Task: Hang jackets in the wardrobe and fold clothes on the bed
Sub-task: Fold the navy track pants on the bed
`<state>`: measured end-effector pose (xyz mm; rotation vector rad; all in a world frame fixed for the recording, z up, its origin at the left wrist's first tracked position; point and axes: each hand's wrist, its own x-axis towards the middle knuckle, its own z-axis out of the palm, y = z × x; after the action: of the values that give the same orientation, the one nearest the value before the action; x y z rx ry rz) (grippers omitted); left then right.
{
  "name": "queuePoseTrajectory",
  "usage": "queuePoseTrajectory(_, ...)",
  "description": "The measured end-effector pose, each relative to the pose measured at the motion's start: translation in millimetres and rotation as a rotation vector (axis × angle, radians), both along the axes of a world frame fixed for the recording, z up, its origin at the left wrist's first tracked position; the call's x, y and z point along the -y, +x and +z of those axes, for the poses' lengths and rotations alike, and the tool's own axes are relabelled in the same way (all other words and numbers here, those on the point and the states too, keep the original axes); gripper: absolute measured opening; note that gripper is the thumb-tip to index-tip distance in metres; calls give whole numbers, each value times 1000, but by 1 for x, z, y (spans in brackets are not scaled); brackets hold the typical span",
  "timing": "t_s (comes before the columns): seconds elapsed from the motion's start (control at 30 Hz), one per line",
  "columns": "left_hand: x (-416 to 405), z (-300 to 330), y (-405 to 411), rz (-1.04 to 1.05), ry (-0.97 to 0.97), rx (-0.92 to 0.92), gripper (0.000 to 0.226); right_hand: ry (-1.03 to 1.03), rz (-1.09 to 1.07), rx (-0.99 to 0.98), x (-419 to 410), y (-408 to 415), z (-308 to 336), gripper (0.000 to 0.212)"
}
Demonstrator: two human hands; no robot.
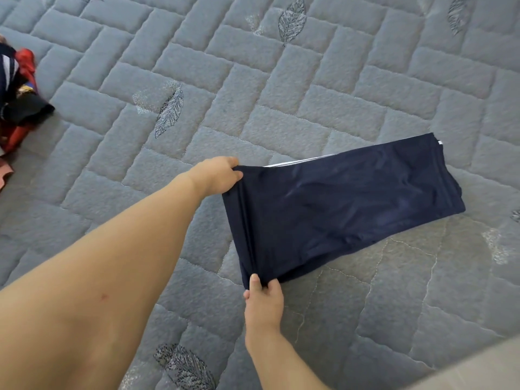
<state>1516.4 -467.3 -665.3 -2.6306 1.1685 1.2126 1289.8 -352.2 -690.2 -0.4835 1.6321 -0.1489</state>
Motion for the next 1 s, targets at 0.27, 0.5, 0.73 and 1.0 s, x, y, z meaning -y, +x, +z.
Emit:
queuePoseTrajectory(0.27, -9, -13, -16, -124, -69, 167, 19, 465, -230, 140, 17, 11, -5, 25)
queuePoseTrajectory(0.5, -24, -24, -25, 102, -291, 169, 17, 95, -63, -279, 7, 5, -5, 14)
queuePoseTrajectory(0.73, -79, -32, -17, -1129, -178, 578, 57, -683, 1157, -400, 7, 1, 5, 38)
queuePoseTrajectory(1.0, -37, -57, -20, -1129, -170, 717, 52, -561, 1491, -466, 38, 33, -37, 51)
